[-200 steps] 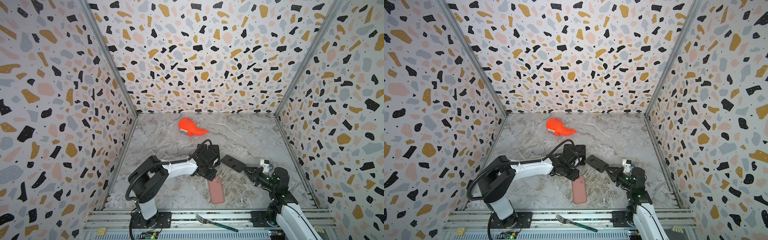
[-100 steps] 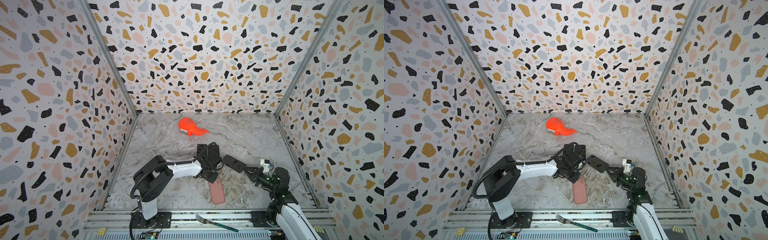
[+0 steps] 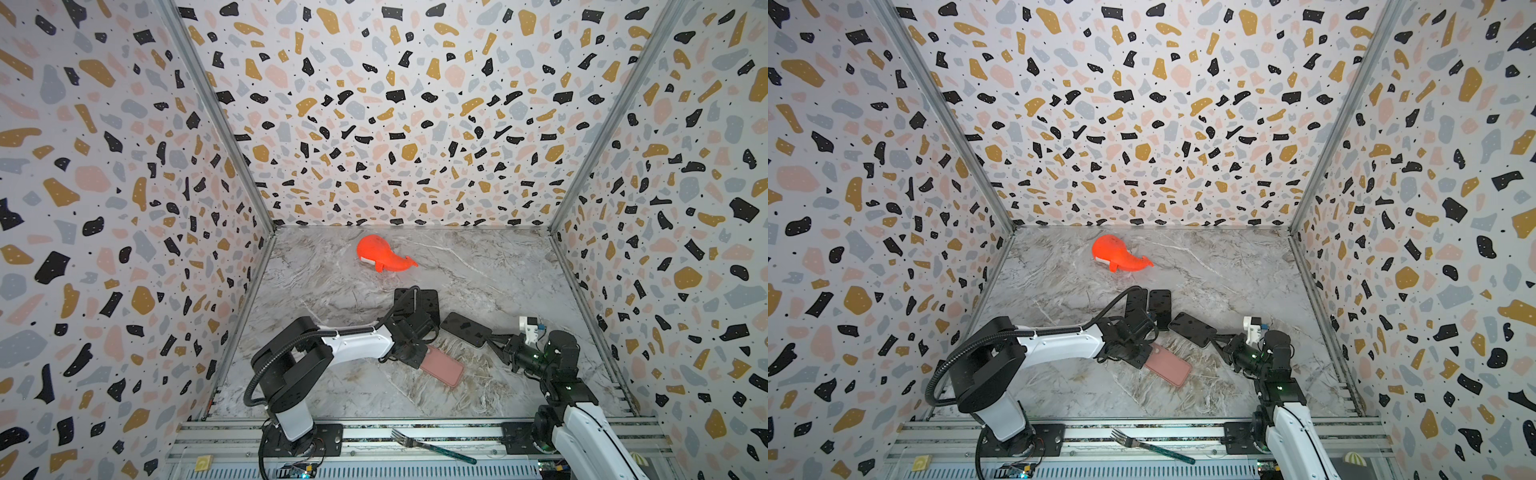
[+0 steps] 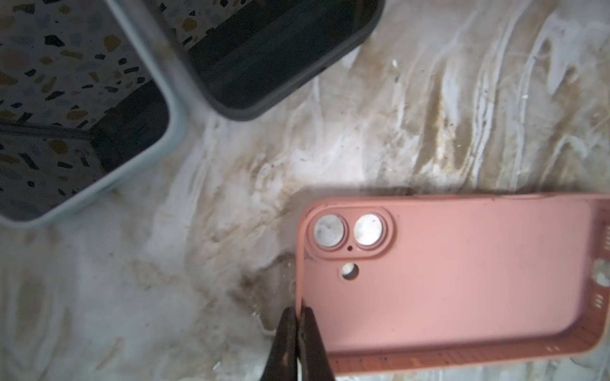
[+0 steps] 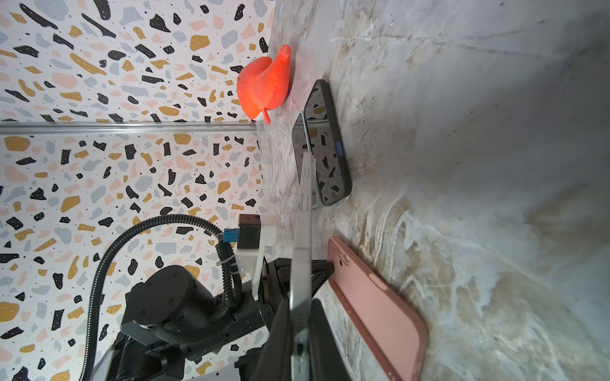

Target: Put the phone into the phone case

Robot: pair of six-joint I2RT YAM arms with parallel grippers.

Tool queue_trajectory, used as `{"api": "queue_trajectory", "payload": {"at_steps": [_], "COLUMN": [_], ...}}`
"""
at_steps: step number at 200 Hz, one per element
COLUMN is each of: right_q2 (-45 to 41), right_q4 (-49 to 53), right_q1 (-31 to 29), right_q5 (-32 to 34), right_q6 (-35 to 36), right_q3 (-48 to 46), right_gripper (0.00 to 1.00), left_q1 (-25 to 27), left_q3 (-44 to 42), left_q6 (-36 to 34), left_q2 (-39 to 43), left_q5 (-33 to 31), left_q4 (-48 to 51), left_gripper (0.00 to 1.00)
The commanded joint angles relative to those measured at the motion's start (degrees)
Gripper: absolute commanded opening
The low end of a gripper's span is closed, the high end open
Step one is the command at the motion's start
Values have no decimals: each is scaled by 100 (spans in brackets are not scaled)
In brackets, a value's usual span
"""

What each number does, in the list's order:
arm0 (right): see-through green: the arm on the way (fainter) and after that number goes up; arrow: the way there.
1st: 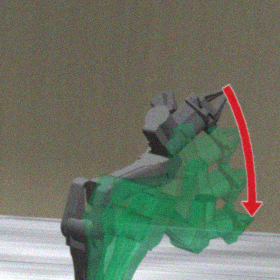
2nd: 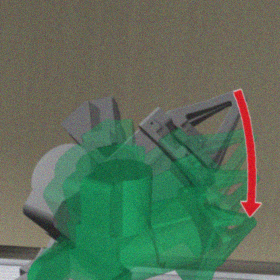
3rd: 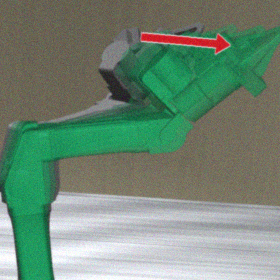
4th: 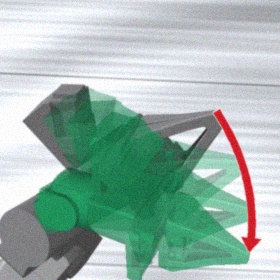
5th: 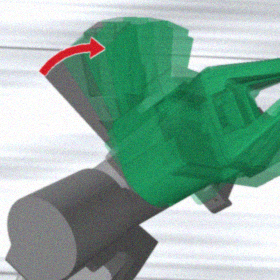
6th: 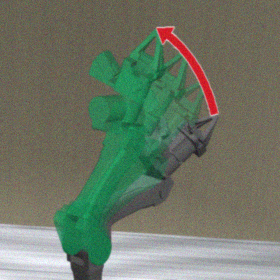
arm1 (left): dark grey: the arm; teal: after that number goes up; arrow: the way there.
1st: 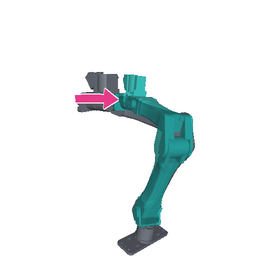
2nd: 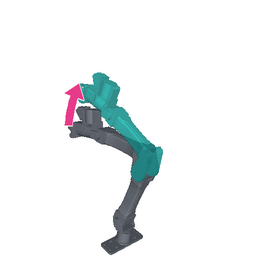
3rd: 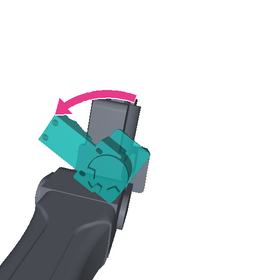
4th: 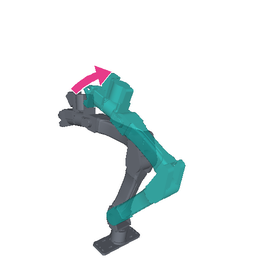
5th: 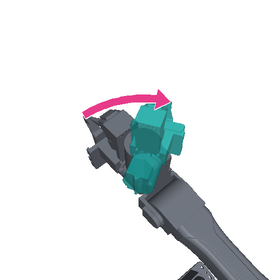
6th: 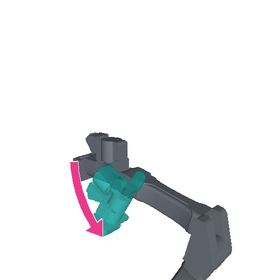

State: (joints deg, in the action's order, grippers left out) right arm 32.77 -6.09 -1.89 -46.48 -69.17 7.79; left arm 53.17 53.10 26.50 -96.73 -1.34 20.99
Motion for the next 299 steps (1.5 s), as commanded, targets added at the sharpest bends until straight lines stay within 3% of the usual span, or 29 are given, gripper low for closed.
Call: {"api": "queue_trajectory", "payload": {"at_steps": [1,68,115,146,173,204,299], "right_q2": [-51,111,782,1425,1826,2265,3176], "right_q4": [325,657,109,-265,-359,-455,-557], "right_q1": [-22,-646,-1639,-1957,-2026,-2026,-2024], "right_q5": [-396,-690,-394,-443,-501,-678,-625], "right_q6": [437,566,578,685,799,794,1077], "right_q3": [506,679,728,779,893,1059,1291], "right_gripper": [0,0,0,0,0,0,0], "left_q1": [-190,-303,-406,-611,-901,-1103,-1294], "left_q3": [-330,-934,-1181,-1358,-1567,-1606,-1655], "left_q6": [745,1592,1741,1771,1750,1649,1546], "left_q2": [349,1015,1325,1582,1838,2008,1716], "left_q5": [-103,-288,-190,113,486,593,1153], "left_q4": [-19,-218,-451,-666,-902,-956,-1362], "left_gripper": [1,6,12,20,28,44,47]}}
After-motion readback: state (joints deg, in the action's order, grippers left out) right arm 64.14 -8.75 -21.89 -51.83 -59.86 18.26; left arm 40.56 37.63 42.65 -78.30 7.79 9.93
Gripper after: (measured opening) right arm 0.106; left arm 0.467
